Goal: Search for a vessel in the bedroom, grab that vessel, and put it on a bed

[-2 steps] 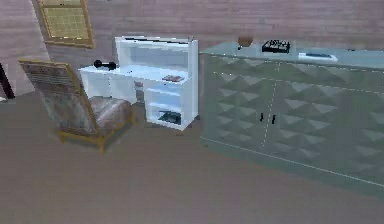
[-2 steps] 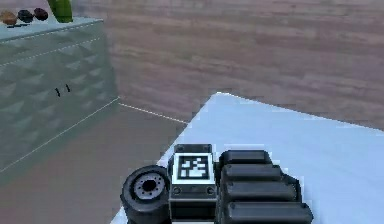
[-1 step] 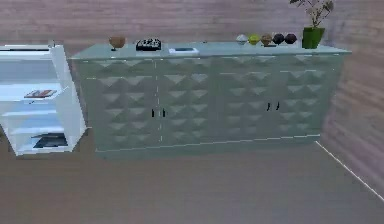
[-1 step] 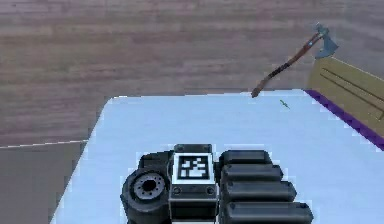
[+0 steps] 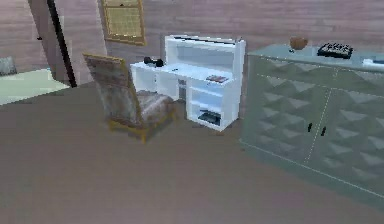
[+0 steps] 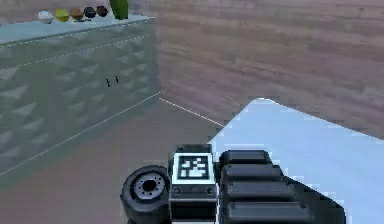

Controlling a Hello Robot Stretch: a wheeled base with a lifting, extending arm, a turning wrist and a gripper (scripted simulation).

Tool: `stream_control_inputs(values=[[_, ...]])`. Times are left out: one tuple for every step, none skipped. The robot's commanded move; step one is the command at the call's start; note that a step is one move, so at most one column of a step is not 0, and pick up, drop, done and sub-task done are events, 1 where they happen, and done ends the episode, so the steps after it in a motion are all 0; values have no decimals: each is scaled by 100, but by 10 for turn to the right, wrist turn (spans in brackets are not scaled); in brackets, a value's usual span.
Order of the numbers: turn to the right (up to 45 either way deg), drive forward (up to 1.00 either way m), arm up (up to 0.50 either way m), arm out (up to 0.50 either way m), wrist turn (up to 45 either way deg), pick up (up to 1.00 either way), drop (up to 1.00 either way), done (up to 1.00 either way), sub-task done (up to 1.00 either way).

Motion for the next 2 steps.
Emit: stream_control_inputs(values=[[-450,0,0,0,0,0,0,0,0],[-450,0,0,0,0,0,0,0,0]])
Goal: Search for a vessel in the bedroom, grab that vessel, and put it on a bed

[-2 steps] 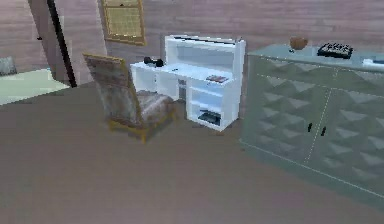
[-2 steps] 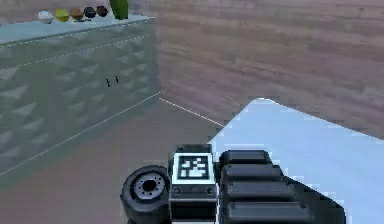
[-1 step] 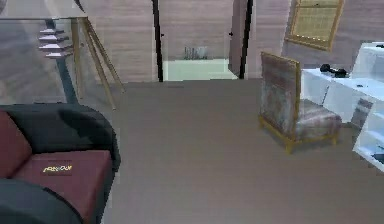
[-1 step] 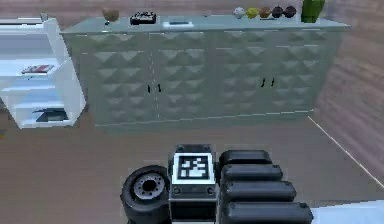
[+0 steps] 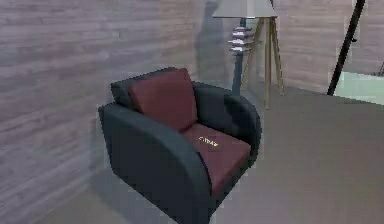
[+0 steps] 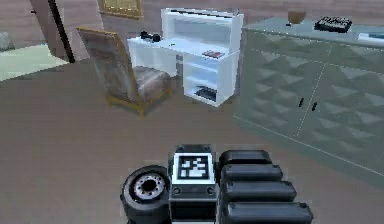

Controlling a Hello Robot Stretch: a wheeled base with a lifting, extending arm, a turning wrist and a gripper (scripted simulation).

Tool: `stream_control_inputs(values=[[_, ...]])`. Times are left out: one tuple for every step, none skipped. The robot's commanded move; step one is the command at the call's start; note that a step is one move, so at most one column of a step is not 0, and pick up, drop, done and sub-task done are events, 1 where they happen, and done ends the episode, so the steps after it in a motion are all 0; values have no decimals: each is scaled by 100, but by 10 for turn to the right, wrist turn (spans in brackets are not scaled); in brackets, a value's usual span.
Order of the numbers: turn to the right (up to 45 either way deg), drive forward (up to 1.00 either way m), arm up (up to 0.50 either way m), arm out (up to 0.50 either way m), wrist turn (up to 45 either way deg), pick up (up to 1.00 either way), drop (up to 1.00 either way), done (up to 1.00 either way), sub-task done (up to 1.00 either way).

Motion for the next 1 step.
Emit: stream_control_inputs(values=[[-420,0,0,0,0,0,0,0,0]])
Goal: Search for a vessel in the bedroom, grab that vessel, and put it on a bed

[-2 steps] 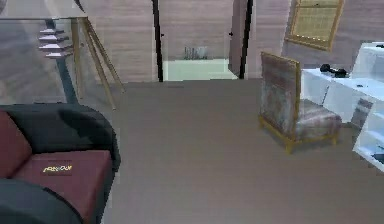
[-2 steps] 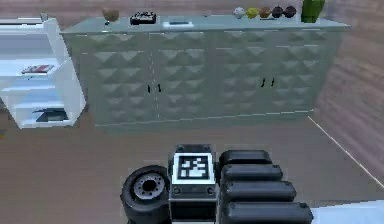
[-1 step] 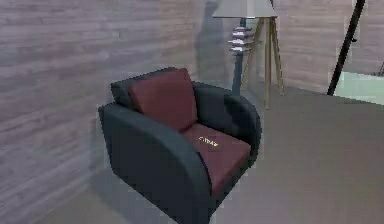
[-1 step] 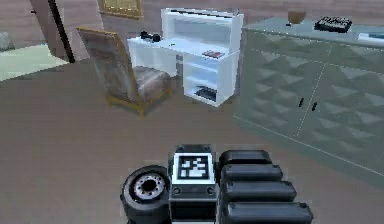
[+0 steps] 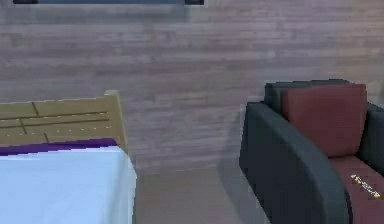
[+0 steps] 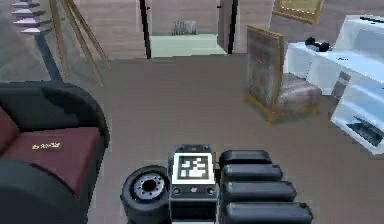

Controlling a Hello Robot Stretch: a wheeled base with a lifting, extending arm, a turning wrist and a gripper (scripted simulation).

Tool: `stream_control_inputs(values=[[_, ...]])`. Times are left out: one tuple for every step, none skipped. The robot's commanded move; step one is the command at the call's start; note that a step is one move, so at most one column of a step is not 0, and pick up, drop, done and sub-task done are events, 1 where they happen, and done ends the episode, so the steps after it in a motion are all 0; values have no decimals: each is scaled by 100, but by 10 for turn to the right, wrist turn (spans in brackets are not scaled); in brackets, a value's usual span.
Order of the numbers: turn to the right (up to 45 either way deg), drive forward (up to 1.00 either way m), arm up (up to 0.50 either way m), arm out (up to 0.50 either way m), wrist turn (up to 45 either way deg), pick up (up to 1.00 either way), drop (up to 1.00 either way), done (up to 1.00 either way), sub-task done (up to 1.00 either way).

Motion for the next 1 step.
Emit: stream_control_inputs(values=[[-450,0,0,0,0,0,0,0,0]])
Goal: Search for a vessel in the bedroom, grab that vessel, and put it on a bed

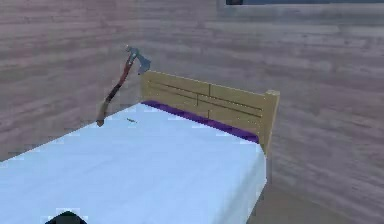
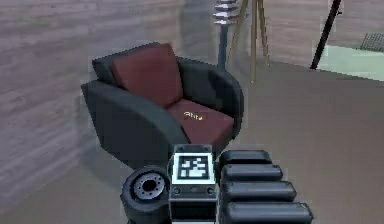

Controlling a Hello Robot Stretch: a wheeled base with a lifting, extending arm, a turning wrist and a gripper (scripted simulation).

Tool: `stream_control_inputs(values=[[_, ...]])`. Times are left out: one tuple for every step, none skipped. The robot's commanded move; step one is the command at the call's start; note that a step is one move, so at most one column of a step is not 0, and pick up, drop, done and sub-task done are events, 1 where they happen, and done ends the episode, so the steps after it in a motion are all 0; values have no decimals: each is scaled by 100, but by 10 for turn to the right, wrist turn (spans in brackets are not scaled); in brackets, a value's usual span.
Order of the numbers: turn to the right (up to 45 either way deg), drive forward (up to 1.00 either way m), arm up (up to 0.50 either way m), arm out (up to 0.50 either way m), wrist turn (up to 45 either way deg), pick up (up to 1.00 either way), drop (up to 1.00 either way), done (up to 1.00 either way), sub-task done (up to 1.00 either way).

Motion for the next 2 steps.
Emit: stream_control_inputs(values=[[-450,0,0,0,0,0,0,0,0],[-450,0,0,0,0,0,0,0,0]])
